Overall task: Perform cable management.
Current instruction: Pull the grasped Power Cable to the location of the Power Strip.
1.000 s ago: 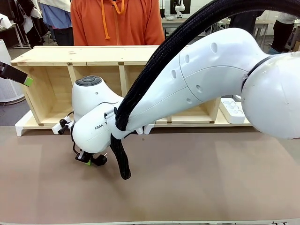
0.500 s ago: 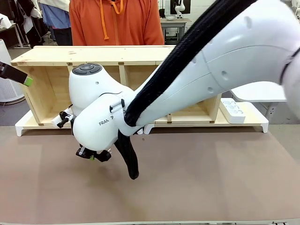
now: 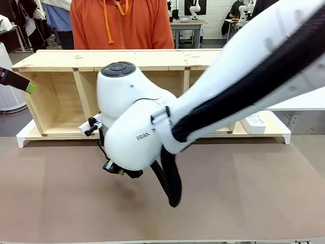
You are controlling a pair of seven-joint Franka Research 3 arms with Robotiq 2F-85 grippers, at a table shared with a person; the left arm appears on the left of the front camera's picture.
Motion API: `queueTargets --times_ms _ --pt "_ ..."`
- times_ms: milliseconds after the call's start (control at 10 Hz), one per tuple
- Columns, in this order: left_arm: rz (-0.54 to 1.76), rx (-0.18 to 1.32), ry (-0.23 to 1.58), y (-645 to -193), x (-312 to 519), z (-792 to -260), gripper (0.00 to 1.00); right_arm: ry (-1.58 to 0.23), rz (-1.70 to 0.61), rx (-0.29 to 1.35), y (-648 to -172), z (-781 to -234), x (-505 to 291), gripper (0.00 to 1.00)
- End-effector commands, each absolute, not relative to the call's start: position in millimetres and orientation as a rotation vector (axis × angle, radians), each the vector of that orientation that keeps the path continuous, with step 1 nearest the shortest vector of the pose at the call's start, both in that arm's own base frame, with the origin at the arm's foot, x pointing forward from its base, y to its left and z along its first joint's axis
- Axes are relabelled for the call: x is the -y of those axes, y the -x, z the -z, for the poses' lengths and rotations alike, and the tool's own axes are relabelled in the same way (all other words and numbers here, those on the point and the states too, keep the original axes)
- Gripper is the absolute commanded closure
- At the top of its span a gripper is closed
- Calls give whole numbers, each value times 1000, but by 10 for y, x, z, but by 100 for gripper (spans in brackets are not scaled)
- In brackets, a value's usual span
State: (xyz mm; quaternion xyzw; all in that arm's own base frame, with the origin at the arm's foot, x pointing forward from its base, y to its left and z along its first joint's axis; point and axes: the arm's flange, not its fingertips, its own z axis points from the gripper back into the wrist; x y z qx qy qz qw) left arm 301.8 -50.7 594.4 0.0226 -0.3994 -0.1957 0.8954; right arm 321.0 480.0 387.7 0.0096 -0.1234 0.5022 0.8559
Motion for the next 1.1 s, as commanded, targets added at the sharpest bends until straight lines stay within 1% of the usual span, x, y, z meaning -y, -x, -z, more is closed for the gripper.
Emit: queueTargets --times_ms 0,600,1000 --pt "405 834 -46 -3032 509 -5945 0 -42 -969 319 -2905 -3952 -4426 86" --pt "405 834 -46 -3032 509 -5945 0 -5 -765 412 -2272 -4163 -3613 86" --pt "405 834 -46 -3032 509 -5945 0 -7 -735 454 -2113 -4160 -3488 86"
